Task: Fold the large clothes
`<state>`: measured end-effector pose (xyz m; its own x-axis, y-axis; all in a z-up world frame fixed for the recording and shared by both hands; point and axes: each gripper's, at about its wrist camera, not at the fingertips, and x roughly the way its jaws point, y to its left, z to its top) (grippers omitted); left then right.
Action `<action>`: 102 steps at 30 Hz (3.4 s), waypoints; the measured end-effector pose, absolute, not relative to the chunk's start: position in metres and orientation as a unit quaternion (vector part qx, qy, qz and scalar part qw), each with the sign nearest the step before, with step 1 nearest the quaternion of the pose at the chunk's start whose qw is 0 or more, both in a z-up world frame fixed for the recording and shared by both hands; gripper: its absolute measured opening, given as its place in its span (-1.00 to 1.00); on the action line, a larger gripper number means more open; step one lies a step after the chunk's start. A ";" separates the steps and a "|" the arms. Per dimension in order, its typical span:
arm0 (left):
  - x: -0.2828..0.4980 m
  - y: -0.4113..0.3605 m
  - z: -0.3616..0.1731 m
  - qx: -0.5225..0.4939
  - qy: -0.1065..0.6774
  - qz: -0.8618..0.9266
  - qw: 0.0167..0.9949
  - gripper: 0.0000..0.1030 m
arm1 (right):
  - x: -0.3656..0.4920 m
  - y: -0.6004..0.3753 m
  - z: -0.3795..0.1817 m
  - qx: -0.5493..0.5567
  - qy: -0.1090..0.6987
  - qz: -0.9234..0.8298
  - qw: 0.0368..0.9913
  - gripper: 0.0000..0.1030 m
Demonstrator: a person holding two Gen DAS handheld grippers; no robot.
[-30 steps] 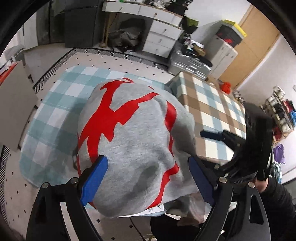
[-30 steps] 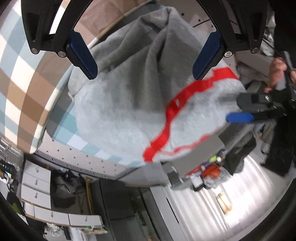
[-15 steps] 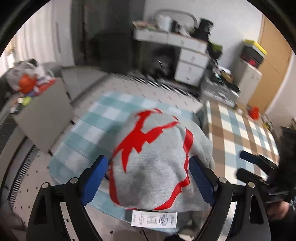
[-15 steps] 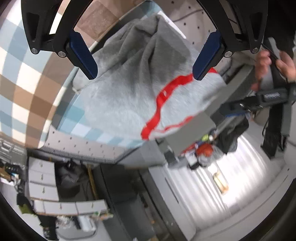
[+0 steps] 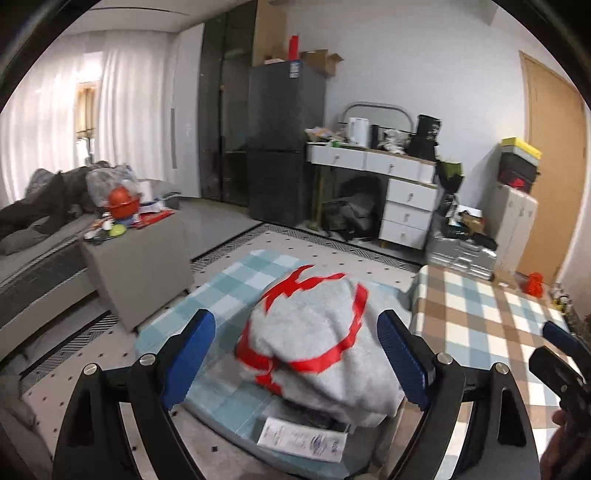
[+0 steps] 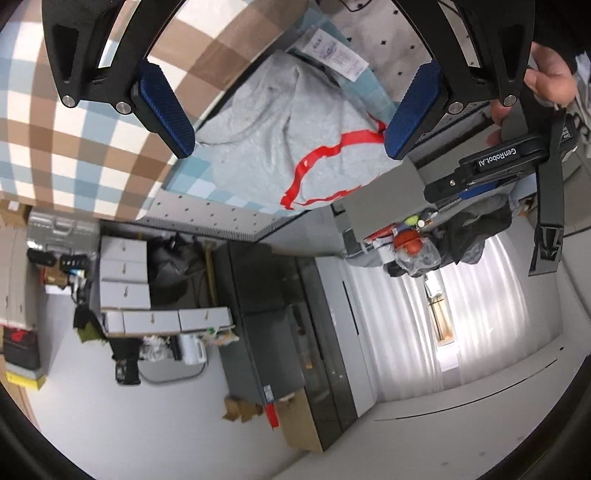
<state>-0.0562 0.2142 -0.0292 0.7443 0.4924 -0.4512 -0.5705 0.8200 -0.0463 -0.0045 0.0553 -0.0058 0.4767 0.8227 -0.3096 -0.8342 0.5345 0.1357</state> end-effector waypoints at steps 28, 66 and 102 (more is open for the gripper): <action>-0.082 0.146 -0.046 -0.044 0.209 0.286 0.934 0.69 | -0.066 0.028 -0.030 -0.026 0.138 0.453 0.880 1.00; -0.082 0.146 -0.047 -0.057 0.214 0.279 0.934 0.69 | -0.069 0.017 -0.034 -0.005 0.138 0.454 0.880 1.00; -0.082 0.147 -0.048 -0.054 0.210 0.298 0.930 0.69 | -0.071 0.018 -0.034 0.000 0.145 0.453 0.880 1.00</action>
